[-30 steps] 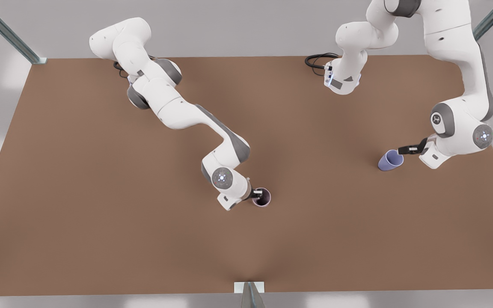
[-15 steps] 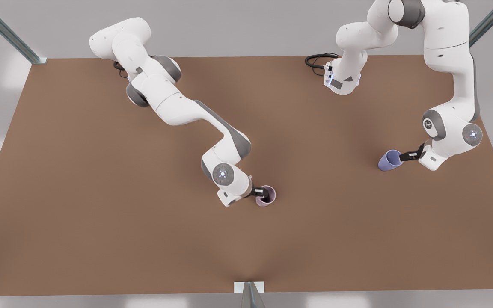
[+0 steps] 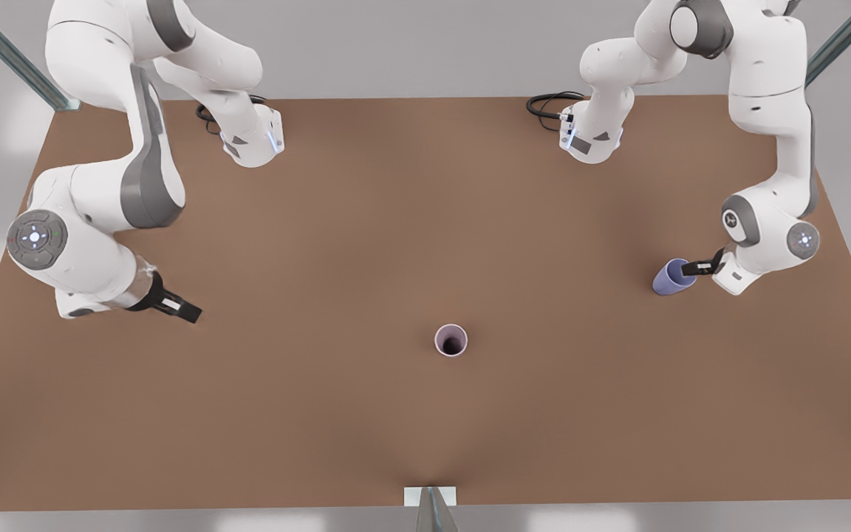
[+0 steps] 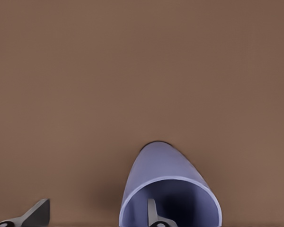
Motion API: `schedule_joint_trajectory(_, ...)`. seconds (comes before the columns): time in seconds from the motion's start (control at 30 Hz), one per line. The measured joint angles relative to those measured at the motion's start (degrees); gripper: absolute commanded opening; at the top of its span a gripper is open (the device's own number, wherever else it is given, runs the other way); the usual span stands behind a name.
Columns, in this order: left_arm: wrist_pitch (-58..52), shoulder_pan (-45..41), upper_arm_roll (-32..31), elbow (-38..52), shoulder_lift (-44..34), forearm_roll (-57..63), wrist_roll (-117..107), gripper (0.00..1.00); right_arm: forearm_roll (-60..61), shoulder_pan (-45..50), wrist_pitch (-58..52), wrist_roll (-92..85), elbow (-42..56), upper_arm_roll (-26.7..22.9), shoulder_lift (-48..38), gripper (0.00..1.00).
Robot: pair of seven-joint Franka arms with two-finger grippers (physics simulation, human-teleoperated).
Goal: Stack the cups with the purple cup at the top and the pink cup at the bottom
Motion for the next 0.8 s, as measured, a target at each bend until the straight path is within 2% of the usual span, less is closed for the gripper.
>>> schedule_joint_trajectory(0.03,0.12,-0.01,-0.02,0.05,0.29,-0.06,0.01,0.53,-0.52,-1.25,-0.94,-1.90,-0.65,0.06,-0.83,1.00)
schedule_joint_trajectory(0.07,0.16,0.00,-0.06,0.07,0.40,-0.09,-0.01,0.32,-0.35,-2.53,-1.14,-3.75,-3.69,-0.22,-3.09,1.00)
schedule_joint_trajectory(0.1,0.15,-0.02,-0.09,0.08,0.42,-0.47,-0.05,0.27,0.01,-1.60,-0.82,-5.65,-7.66,-2.37,-6.25,1.00)
schedule_joint_trajectory(0.17,0.10,-0.02,-0.12,0.09,0.43,-1.47,-0.38,0.21,1.22,4.09,-0.04,-10.21,-11.32,-9.78,-9.13,1.00)
schedule_joint_trajectory(0.27,0.03,-0.09,-0.48,0.10,0.61,-1.99,-1.12,0.21,2.12,5.54,0.86,-18.16,-12.42,-12.49,-9.81,1.00)
schedule_joint_trajectory(0.43,-0.12,-0.09,-0.81,0.14,1.09,-3.18,-0.98,0.21,2.13,6.50,2.65,-29.44,-13.06,-12.40,-9.73,1.00)
schedule_joint_trajectory(0.63,0.10,-0.78,-4.99,1.87,-0.10,-3.53,-0.98,0.21,2.29,6.53,3.61,-38.76,-13.40,-12.19,-9.85,1.00)
schedule_joint_trajectory(0.7,-1.20,-3.33,-6.99,6.01,-1.63,-3.56,-1.59,0.21,2.35,6.49,2.63,-38.70,-13.22,-12.15,-9.92,1.00)
schedule_joint_trajectory(0.8,-7.58,-15.84,-9.63,19.76,0.01,-3.45,-6.72,0.21,2.44,6.41,1.58,-38.27,-13.08,-11.92,-9.84,1.00)
